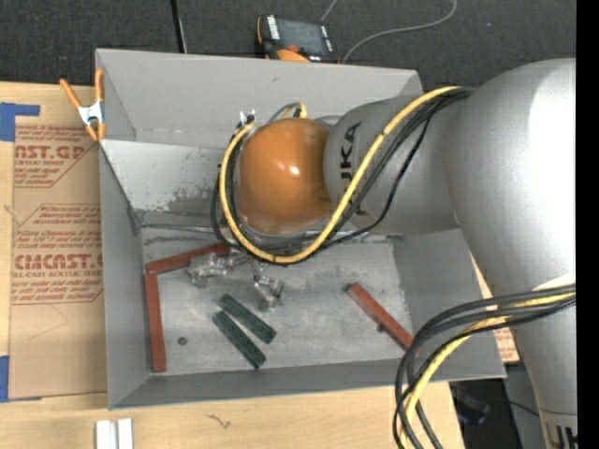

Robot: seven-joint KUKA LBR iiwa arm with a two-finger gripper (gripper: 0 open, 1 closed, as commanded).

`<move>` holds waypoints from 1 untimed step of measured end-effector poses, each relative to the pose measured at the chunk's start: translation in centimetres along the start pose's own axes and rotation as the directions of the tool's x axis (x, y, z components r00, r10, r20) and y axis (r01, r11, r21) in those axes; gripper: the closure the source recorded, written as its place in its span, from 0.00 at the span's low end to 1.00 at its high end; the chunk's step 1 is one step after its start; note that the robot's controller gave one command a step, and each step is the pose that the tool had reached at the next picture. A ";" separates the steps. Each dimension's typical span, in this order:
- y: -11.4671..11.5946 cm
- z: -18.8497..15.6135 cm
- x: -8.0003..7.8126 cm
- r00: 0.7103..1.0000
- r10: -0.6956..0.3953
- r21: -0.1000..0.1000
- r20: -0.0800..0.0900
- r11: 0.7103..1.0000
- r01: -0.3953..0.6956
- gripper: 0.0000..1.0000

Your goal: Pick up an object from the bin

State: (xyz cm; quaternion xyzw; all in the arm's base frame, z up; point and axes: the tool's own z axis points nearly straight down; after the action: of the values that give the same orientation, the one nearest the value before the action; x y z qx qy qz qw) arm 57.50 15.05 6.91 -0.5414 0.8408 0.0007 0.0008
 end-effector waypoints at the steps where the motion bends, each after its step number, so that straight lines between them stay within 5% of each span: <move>1: -0.9 -0.1 -0.7 0.973 -0.230 0.001 0.001 0.973 0.230 0.00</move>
Offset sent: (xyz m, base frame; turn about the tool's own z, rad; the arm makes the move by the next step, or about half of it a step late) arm 0.0111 0.0008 0.0009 -0.2348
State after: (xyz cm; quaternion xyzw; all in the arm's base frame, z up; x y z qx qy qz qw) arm 58.63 15.27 7.02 -0.6352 0.7724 0.0004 0.0017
